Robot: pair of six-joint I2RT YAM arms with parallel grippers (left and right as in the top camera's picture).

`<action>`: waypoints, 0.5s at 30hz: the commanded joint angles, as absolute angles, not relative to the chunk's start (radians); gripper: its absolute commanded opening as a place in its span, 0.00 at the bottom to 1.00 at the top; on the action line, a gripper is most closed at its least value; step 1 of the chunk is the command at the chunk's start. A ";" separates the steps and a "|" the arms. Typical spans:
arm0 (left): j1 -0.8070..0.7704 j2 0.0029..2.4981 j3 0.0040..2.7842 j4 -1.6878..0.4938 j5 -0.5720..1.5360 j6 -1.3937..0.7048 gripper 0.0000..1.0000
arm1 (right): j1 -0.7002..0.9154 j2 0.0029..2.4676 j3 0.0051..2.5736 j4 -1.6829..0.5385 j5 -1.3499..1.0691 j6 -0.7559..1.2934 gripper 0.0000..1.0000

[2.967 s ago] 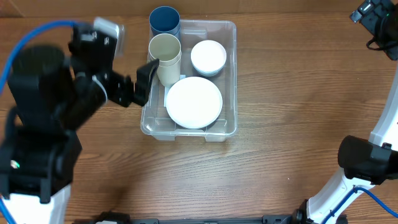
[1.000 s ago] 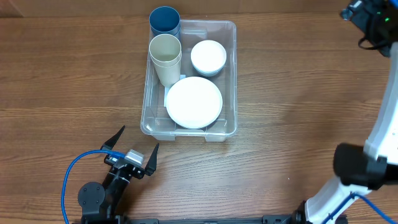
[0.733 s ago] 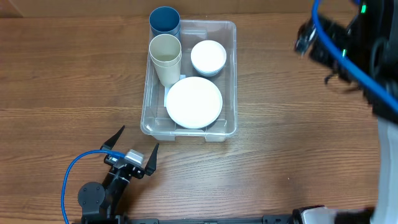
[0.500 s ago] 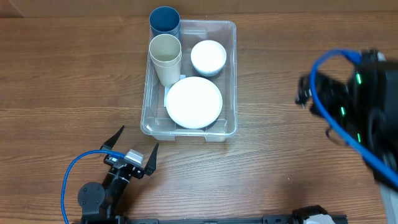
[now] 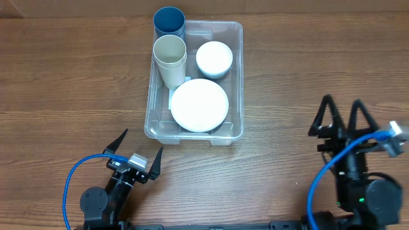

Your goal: Pack container

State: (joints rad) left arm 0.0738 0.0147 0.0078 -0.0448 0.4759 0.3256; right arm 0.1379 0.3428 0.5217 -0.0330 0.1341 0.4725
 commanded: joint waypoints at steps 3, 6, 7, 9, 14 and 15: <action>0.080 0.004 0.005 -0.044 0.476 0.344 1.00 | 0.135 0.190 0.260 0.104 0.119 0.471 1.00; 0.080 0.004 0.005 -0.044 0.476 0.344 1.00 | 0.132 0.101 0.187 0.103 0.119 0.471 1.00; 0.080 0.004 0.005 -0.044 0.476 0.344 1.00 | 0.128 0.075 0.170 0.103 0.118 0.471 1.00; 0.080 0.004 0.005 -0.044 0.476 0.344 1.00 | 0.115 0.031 0.143 0.091 0.118 0.471 1.00; 0.080 0.004 0.005 -0.044 0.476 0.344 1.00 | 0.085 0.020 0.137 -0.022 0.118 0.455 1.00; 0.080 0.004 0.005 -0.044 0.476 0.344 1.00 | 0.081 0.020 0.137 -0.062 0.109 0.422 1.00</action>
